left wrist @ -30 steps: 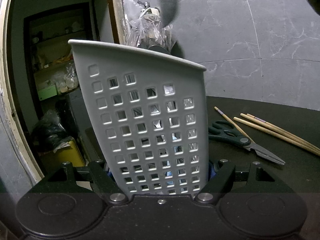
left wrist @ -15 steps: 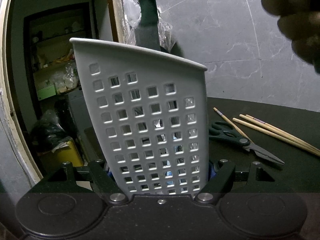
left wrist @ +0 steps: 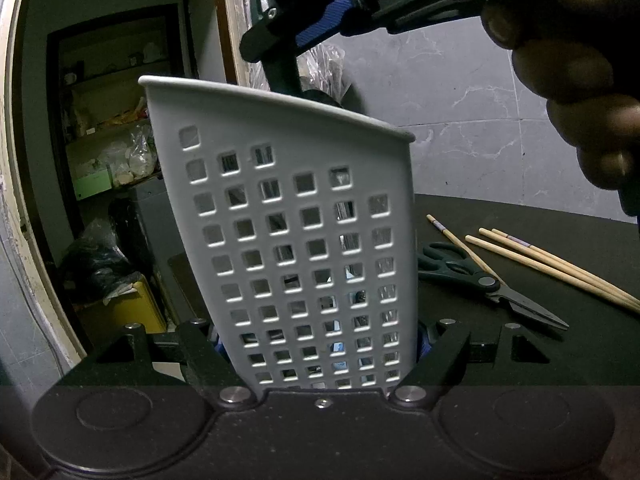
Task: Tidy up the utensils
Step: 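Lift the scissors with the right tool and carry them over the caddy, then lower the scissors blade-first into the caddy and open the right tool, then move the right tool back down to the second pair of scissors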
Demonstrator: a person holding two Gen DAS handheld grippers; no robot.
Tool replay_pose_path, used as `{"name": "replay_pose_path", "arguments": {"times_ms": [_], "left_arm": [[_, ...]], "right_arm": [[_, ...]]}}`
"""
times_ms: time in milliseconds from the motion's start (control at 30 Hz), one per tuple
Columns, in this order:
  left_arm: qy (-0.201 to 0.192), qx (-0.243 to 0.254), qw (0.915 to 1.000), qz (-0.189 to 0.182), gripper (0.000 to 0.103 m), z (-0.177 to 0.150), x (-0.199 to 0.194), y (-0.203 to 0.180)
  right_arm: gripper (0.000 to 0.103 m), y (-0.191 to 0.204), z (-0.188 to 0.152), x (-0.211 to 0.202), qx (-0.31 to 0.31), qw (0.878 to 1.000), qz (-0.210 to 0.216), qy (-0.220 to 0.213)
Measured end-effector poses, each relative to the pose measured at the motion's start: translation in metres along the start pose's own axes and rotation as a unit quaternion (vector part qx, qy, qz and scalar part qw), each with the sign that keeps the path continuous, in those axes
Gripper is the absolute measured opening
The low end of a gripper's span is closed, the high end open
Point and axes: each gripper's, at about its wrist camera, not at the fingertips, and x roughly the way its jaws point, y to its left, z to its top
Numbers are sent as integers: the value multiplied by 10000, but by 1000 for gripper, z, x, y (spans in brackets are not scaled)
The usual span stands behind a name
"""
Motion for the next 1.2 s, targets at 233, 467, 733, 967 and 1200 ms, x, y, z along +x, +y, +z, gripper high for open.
{"name": "replay_pose_path", "arguments": {"times_ms": [233, 467, 733, 967, 1200], "left_arm": [[4, -3, 10000, 0, 79, 0, 0, 0], [3, -8, 10000, -1, 79, 0, 0, 0], [2, -14, 10000, -4, 79, 1, 0, 0], [4, -15, 10000, -2, 79, 1, 0, 0], [9, -15, 10000, 6, 79, 1, 1, 1]], "right_arm": [[14, 3, -3, 4, -17, 9999, 80, 137], [14, 4, -16, 6, -118, 9990, 156, 391], [52, 7, -23, 0, -205, 9982, 295, 490], [75, 12, -18, -12, -353, 9974, 561, 298], [88, 10, -7, -29, -384, 9968, 698, -110]]}}
